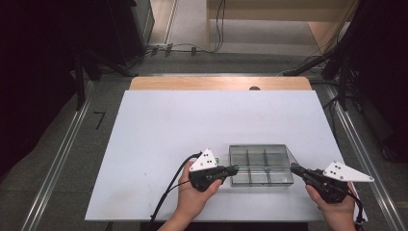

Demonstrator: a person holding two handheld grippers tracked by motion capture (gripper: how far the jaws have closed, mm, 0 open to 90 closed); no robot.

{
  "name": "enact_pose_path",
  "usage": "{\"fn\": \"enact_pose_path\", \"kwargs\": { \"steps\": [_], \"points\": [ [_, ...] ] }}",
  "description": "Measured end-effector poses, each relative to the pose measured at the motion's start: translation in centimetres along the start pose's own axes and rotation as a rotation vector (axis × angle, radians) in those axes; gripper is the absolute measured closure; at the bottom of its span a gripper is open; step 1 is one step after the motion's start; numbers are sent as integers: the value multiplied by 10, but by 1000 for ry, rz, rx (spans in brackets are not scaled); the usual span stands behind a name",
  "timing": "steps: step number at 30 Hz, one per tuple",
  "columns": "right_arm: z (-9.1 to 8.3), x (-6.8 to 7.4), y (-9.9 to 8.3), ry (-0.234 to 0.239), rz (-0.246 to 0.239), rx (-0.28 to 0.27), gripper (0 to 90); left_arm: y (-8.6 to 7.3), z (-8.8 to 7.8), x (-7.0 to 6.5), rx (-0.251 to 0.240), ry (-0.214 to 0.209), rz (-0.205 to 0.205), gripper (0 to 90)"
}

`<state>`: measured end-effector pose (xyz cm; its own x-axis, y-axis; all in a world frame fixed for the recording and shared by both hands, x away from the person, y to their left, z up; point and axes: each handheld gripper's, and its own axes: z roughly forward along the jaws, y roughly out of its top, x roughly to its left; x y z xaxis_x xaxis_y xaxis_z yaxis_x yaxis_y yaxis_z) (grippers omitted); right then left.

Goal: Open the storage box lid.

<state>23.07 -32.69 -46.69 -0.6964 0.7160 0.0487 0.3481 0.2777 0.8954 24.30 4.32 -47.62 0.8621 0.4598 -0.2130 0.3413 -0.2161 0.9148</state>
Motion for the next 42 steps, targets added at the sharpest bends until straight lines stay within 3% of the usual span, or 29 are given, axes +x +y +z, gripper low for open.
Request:
{"fn": "enact_pose_path", "kwargs": {
  "steps": [3,8,10,15,22,24,28,31,38,42],
  "points": [
    [2,1,2,2,-3,-3,883,-2,-3,3,6,10,5,873],
    [4,2,7,6,-10,-10,883,-4,-8,7,7,30,10,716],
    [5,1,10,11,-5,-16,883,-3,-9,9,5,61,27,626],
    [9,2,14,15,-15,-5,883,-1,-7,15,-3,94,23,387],
    [14,-2,24,15,-23,-14,883,10,4,18,7,91,21,53],
    [16,-4,27,19,-18,-17,883,13,7,19,12,91,28,1],
    [19,-7,30,23,-16,-18,883,20,16,22,19,149,42,2],
    [21,-10,32,21,-16,-23,883,23,22,24,20,189,41,61],
    [25,-16,38,17,-7,-37,883,27,26,32,11,206,39,403],
    [28,-19,41,12,-7,-44,883,29,25,39,-7,206,13,542]
  ]
}}
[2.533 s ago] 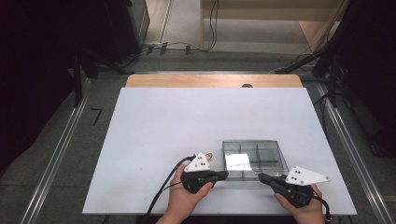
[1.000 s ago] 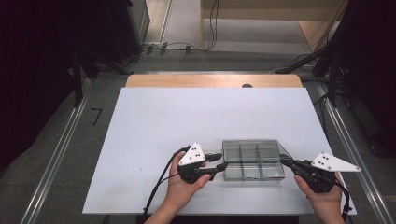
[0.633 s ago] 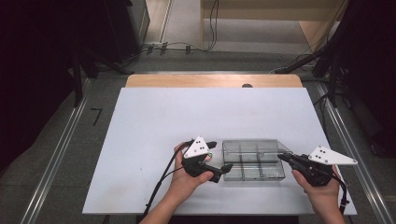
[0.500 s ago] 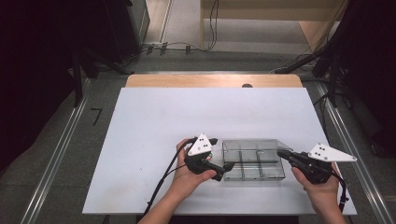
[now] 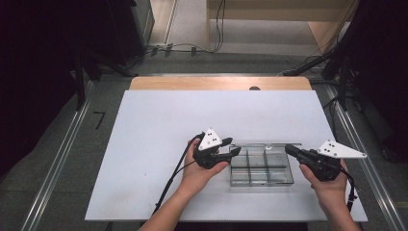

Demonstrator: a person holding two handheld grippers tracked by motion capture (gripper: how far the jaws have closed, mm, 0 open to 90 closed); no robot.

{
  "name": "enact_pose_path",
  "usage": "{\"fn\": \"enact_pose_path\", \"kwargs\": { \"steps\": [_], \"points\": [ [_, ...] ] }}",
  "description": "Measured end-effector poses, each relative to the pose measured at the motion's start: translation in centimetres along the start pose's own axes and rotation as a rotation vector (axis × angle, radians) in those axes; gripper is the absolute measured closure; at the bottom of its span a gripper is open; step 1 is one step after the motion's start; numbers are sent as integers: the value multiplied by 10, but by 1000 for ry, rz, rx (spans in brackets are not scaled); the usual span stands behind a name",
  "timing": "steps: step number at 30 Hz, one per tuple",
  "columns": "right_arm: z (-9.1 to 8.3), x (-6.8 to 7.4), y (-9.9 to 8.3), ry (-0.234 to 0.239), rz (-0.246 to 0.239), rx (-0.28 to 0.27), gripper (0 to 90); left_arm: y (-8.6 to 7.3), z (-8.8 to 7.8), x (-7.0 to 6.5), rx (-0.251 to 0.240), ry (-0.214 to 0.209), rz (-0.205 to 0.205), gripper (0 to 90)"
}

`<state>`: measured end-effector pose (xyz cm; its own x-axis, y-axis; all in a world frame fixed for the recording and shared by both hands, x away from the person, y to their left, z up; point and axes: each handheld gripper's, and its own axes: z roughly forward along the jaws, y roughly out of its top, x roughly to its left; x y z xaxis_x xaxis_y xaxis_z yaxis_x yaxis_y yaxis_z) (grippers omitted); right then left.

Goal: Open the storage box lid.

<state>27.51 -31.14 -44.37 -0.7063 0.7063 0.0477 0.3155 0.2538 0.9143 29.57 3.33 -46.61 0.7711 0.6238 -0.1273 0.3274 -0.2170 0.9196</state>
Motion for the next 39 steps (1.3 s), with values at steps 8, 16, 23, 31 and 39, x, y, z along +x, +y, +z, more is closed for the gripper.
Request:
{"fn": "enact_pose_path", "kwargs": {
  "steps": [8,16,23,31,39],
  "points": [
    [-2,-3,-3,4,-5,3,882,2,0,3,-14,-18,-7,633],
    [-19,-11,-13,13,4,-24,705,2,1,8,-35,-25,-41,657],
    [-8,-20,-6,-3,29,-22,443,3,1,14,-46,-29,-68,680],
    [16,-35,1,21,43,-36,488,2,2,23,-63,-41,-119,723],
    [32,-41,2,14,52,-30,642,3,7,28,-46,-32,-130,744]
  ]
}}
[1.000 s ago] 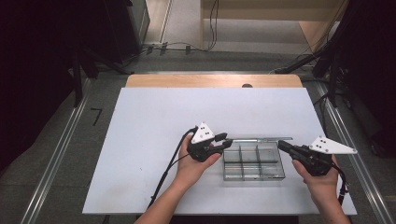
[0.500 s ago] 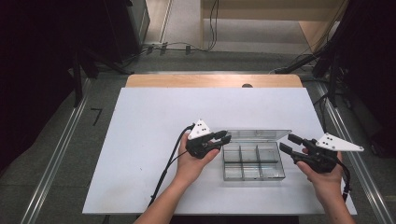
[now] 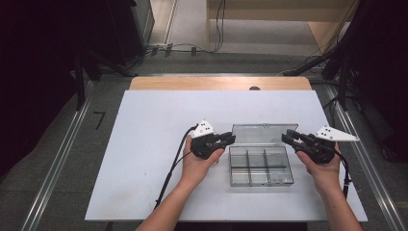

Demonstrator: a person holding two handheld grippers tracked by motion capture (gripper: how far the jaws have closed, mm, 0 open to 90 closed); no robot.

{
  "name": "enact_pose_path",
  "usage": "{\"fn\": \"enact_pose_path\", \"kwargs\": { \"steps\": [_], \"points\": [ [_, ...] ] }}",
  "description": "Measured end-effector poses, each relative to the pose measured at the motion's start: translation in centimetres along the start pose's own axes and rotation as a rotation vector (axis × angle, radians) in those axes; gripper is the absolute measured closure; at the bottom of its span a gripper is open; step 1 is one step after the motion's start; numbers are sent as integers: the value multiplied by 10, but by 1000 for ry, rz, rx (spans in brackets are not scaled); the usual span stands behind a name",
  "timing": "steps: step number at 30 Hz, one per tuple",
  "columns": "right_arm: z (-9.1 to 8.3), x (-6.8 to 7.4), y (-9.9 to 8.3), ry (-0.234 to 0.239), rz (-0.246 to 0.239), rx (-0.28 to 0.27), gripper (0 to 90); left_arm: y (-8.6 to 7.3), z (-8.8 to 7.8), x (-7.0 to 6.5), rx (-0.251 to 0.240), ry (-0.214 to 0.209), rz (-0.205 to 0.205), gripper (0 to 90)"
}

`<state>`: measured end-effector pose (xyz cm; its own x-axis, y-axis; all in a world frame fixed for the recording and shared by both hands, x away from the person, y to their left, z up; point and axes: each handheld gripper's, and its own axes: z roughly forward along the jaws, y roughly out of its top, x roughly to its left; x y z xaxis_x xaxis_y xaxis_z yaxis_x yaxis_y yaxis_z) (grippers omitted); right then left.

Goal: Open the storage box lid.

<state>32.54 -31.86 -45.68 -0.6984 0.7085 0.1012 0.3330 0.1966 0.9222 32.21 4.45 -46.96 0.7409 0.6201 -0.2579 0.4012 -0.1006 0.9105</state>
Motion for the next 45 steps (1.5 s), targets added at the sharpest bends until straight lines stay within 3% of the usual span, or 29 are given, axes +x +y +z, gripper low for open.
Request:
{"fn": "enact_pose_path", "kwargs": {
  "steps": [12,20,29,45],
  "points": [
    [14,-10,-5,-32,77,2,708,2,8,10,10,26,-60,784],
    [21,-16,-8,-25,115,0,708,0,14,15,27,26,-93,791],
    [26,-17,-11,-31,132,14,682,-3,18,19,39,30,-124,787],
    [36,-20,-18,-29,172,87,587,-8,24,25,83,41,-182,717]
  ]
}}
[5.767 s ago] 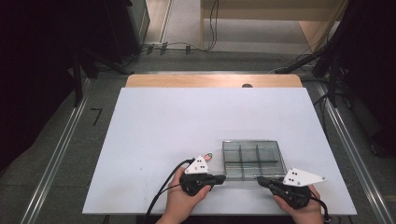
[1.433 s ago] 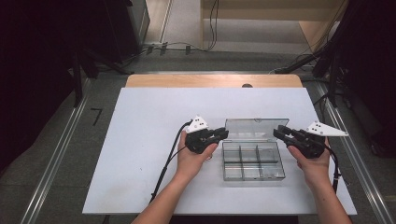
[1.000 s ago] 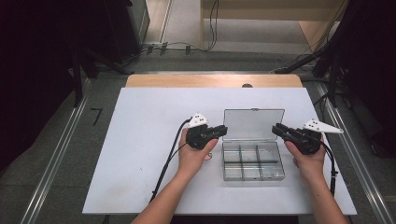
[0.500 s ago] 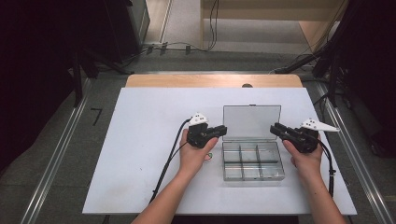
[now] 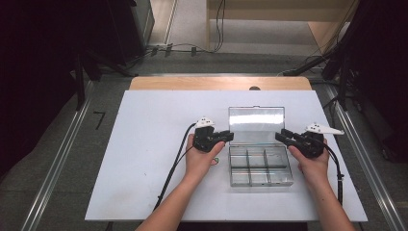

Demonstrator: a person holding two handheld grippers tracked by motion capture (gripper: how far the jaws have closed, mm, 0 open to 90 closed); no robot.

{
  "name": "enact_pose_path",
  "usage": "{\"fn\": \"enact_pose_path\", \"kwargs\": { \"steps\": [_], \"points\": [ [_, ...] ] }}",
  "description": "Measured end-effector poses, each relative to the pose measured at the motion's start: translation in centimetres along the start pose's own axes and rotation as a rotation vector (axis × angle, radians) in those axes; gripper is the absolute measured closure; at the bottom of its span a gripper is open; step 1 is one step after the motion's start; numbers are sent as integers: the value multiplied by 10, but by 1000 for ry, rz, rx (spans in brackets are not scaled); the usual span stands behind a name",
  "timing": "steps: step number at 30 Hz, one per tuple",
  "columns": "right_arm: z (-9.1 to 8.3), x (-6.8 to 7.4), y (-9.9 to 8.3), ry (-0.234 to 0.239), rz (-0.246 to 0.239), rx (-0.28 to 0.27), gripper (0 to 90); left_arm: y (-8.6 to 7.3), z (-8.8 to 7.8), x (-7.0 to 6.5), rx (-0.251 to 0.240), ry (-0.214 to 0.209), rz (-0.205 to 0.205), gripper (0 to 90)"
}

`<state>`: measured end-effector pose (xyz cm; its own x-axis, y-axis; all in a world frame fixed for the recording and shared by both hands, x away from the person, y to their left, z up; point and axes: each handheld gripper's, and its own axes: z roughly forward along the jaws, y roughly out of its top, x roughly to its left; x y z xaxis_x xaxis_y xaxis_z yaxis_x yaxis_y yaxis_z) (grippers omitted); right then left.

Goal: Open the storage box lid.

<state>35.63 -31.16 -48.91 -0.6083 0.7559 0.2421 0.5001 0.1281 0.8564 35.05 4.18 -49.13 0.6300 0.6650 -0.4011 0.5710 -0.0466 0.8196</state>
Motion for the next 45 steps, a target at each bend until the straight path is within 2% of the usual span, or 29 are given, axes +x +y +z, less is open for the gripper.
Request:
{"fn": "enact_pose_path", "kwargs": {
  "steps": [11,16,19,21,25,29,30,34,40,45],
  "points": [
    [6,-7,-4,37,58,41,522,-3,6,2,40,15,-23,636],
    [7,-9,-5,47,74,52,501,-2,4,3,30,22,-30,610],
    [9,-10,-5,56,88,61,482,0,3,2,25,15,-25,609],
    [9,-10,-5,58,90,63,474,0,4,2,41,22,-15,599],
    [9,-10,-6,41,98,76,428,-1,5,2,52,15,-16,591],
    [8,-11,-5,58,97,72,388,-1,4,1,59,21,-2,531],
    [7,-10,-5,64,94,70,346,-1,3,0,55,21,0,506],
    [0,-8,-4,85,65,34,270,1,-3,-3,59,30,37,407],
    [-12,-2,-4,81,7,-11,157,2,-14,-5,45,-4,58,298],
    [-21,1,-7,68,-37,-13,92,-1,-25,-7,35,-24,101,199]
  ]
}}
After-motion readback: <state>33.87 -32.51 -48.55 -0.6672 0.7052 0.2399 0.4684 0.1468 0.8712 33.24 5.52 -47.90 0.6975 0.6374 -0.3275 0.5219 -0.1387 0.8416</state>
